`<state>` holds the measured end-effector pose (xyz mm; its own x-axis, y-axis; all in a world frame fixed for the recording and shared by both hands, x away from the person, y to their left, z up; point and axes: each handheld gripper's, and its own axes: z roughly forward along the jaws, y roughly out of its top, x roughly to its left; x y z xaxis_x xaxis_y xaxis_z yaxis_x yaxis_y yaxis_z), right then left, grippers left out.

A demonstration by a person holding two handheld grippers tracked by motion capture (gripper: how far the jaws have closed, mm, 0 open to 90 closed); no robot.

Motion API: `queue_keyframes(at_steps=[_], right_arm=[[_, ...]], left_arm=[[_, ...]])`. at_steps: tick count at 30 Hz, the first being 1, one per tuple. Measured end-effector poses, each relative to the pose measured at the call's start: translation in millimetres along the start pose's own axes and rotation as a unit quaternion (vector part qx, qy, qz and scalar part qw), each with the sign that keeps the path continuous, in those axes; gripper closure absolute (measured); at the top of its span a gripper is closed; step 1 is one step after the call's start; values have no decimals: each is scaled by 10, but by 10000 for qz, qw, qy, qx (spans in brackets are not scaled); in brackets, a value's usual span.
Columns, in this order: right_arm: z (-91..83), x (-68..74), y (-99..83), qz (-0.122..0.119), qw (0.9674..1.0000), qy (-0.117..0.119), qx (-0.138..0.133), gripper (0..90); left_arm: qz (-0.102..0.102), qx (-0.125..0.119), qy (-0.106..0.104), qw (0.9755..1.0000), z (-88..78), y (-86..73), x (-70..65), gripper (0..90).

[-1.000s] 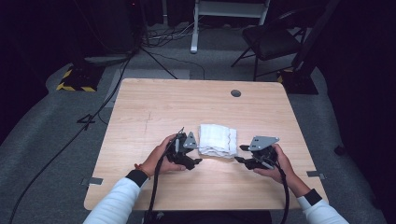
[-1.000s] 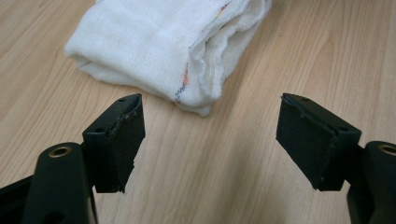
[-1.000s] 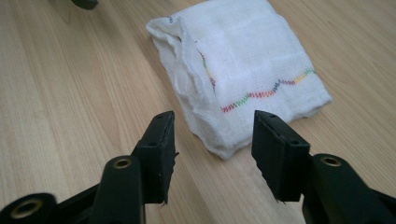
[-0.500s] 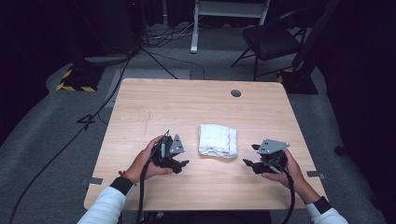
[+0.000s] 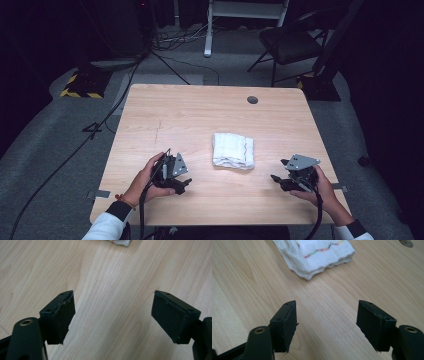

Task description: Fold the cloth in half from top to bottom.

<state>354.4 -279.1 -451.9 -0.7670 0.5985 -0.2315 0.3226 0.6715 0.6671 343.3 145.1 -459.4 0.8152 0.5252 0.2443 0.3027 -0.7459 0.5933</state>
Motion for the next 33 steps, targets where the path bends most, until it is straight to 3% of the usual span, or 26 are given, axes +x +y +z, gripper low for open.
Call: queue_keyframes(at_steps=[13,18,20,25,30,33], right_arm=[[-131,-104,-390,344,9992,-79,185,296],[-224,-177,-589,605,9979,-154,191,293],[-252,-209,-678,743,9969,-186,187,293],[-283,-265,-854,1011,9945,-232,150,292],[-275,-336,-1019,1342,9906,-239,140,281],[-286,-371,-1112,1522,9881,-199,-26,262]], left_arm=[[-136,107,220,9996,-86,-297,-1,201],[-395,150,236,9988,-98,-419,36,197],[-489,147,292,9983,-93,-456,42,195],[-831,37,184,9964,-89,-552,112,195],[-975,49,165,9951,-108,-679,190,212],[-1003,47,177,9948,-111,-774,211,197]])
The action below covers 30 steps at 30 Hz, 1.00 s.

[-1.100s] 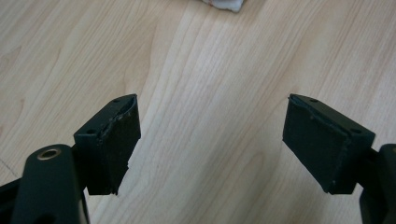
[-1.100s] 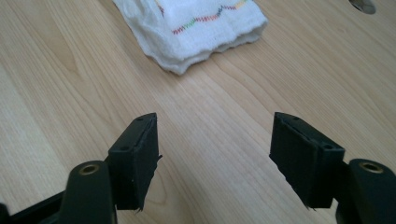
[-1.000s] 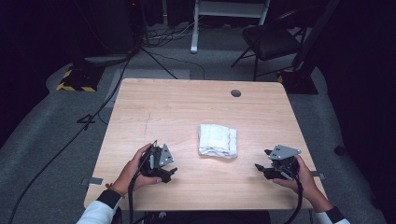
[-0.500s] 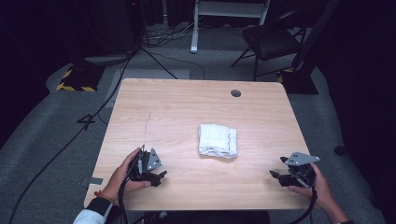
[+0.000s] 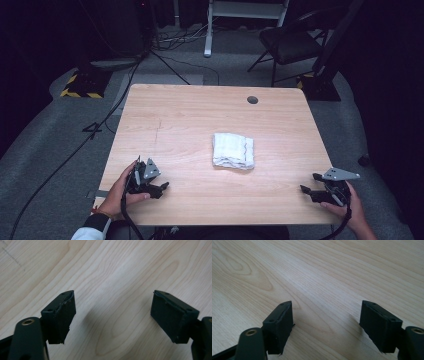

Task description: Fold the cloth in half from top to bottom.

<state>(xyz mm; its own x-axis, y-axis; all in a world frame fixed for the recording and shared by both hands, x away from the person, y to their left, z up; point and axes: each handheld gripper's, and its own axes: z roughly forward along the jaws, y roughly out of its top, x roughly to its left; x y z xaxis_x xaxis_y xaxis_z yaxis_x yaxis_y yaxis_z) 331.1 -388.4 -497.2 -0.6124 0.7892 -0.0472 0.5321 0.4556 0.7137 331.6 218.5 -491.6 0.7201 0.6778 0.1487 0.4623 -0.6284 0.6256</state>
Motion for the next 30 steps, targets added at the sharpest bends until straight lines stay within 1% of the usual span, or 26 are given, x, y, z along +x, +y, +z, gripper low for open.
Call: queue_keyframes(at_steps=[2,5,7,8,9,12,16,19,20,27,29,30], right_arm=[[-5,-24,-40,50,9999,27,-99,243],[-7,-64,-74,206,9996,108,-134,229],[-2,-63,-78,196,9996,116,-160,222],[0,-62,-82,202,9996,109,-183,221],[0,-60,-88,197,9996,100,-200,221],[0,-54,-91,219,9995,83,-211,220],[3,-58,-88,219,9995,81,-210,218],[6,-55,-85,262,9994,42,-212,218],[7,-56,-84,277,9994,34,-209,218],[16,-67,-77,316,9993,-15,-205,219],[16,-68,-77,334,9992,-12,-207,222],[16,-70,-76,339,9992,-6,-207,225]], left_arm=[[-48,-49,1,10000,-17,-45,25,197],[-300,-152,-138,9993,-17,-108,74,197],[-563,-243,-313,9976,-5,-158,116,195],[-708,-299,-381,9963,3,-189,138,194],[-753,-369,-387,9957,6,-216,147,190],[-831,-367,-342,9953,-11,-238,143,186],[-885,-359,-308,9950,-23,-254,146,186],[-860,-363,-262,9953,-18,-251,152,175],[-871,-355,-286,9952,-18,-251,151,174],[-869,-354,-281,9952,-20,-252,150,174],[-927,-349,-270,9947,-23,-256,142,174],[-903,-338,-256,9950,-26,-256,146,174]])
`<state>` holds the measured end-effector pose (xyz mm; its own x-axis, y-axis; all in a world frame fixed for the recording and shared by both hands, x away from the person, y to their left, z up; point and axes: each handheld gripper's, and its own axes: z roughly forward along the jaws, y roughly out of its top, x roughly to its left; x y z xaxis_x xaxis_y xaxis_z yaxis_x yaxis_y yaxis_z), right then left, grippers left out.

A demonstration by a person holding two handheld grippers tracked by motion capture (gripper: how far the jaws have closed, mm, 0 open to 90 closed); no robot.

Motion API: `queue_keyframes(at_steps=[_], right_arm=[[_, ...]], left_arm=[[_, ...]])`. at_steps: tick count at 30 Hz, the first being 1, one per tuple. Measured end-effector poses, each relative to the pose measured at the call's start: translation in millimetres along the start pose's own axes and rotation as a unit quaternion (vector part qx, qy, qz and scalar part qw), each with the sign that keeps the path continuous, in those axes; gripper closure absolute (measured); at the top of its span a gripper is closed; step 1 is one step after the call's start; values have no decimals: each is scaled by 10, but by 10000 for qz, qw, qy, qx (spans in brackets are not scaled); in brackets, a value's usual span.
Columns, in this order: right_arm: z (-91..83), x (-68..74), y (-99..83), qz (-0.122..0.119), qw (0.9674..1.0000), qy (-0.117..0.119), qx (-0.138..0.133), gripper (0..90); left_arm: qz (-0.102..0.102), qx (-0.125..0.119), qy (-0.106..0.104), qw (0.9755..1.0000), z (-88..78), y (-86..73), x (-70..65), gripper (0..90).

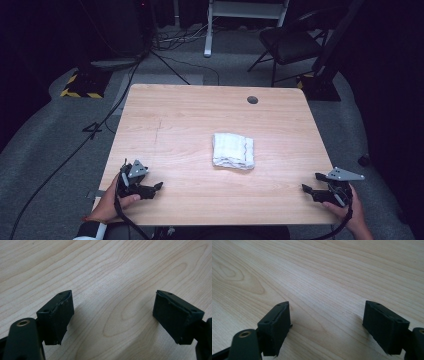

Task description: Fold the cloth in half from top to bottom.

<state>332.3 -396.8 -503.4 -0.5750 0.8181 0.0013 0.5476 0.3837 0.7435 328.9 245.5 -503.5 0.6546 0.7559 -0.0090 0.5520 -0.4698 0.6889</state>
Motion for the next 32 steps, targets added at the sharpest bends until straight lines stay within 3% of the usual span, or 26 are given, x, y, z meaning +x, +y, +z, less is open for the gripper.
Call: queue_keyframes(at_steps=[32], right_arm=[[-4,-16,0,34,10000,-11,-23,248]], left_arm=[[-8,12,-16,10000,14,13,10,159]])
